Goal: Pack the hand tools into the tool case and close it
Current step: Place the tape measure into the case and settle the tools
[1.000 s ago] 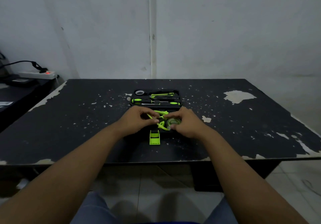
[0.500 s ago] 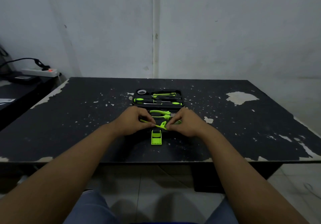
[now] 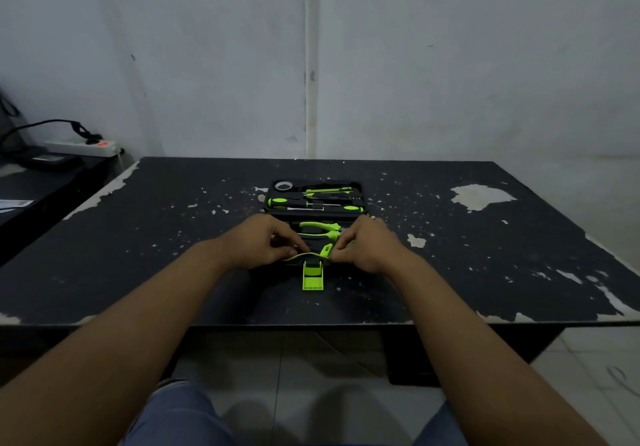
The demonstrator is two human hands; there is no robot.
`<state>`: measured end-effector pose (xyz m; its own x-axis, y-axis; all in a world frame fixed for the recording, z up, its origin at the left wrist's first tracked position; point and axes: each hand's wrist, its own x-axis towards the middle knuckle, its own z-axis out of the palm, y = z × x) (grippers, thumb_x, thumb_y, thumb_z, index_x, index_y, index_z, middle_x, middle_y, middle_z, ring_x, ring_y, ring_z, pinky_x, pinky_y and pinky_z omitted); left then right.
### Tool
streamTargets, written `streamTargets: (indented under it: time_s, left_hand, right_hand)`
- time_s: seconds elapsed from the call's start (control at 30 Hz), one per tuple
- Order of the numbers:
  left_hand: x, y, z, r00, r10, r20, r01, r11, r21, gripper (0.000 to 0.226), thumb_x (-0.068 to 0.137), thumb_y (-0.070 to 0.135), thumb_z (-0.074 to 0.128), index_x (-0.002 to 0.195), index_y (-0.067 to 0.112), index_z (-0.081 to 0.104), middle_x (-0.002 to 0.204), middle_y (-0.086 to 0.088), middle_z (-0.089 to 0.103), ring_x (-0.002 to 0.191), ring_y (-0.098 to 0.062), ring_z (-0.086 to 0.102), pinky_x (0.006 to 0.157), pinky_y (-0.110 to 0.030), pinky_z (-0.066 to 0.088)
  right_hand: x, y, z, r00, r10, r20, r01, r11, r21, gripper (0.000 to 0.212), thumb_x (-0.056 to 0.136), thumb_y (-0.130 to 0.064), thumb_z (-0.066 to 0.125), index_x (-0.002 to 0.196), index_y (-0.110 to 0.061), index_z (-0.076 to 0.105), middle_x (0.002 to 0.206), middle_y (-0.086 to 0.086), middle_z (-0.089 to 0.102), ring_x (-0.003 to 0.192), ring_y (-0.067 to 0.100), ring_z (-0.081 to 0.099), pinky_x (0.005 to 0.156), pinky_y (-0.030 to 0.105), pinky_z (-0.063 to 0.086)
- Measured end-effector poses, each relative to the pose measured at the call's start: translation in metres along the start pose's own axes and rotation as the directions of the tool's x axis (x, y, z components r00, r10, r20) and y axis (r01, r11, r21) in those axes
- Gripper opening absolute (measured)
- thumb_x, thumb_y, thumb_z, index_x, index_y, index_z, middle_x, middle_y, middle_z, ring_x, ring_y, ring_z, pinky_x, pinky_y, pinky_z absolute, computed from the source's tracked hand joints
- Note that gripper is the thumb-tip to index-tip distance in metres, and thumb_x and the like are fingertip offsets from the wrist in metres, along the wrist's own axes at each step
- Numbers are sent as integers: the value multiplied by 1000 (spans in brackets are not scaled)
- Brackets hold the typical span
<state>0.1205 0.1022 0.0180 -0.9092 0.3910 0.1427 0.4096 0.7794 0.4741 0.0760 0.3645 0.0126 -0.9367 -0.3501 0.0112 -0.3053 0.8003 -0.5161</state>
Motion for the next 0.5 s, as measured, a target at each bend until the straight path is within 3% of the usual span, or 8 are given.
streamTargets:
  time_s: [0.07, 0.2, 0.33, 0.5]
  left_hand:
    - [-3, -1, -1, 1000, 22, 5, -22, 1000, 18, 26, 94, 16, 76, 109, 36, 82, 96, 22, 72, 93, 5, 67, 80, -7, 45]
    - [-4, -1, 1, 998, 53, -19, -52, 998, 35, 24, 95, 19, 72, 109, 35, 82, 100, 18, 70, 95, -1, 68, 89, -28, 55]
    - [-3, 11, 0, 999, 38, 9, -38, 999, -10, 26, 97, 35, 73, 122, 39, 75, 99, 17, 75, 94, -2, 70, 84, -18, 52]
    - [4, 10, 0, 998, 53, 41, -55, 998, 42, 21, 95, 22, 77, 108, 37, 82, 92, 24, 74, 87, 1, 69, 78, -14, 49]
  right_hand:
    - [1, -2, -1, 1000, 13, 22, -14, 1000, 12, 8, 67, -49, 85, 73, -49, 80, 83, -25, 72, 128, 24, 57, 106, 50, 51]
    - [1, -5, -2, 999, 1, 52, -2, 1000, 21, 10, 66, -50, 86, 72, -51, 79, 81, -27, 71, 127, 24, 58, 107, 51, 50]
    - [3, -1, -3, 996, -53, 71, 51, 998, 30, 23, 55, -64, 74, 73, -52, 79, 73, -29, 71, 112, 19, 64, 101, 49, 54]
    - [6, 6, -3, 988, -139, 63, 135, 989, 52, 31, 54, -76, 70, 77, -57, 78, 84, -23, 75, 109, 17, 65, 96, 47, 57]
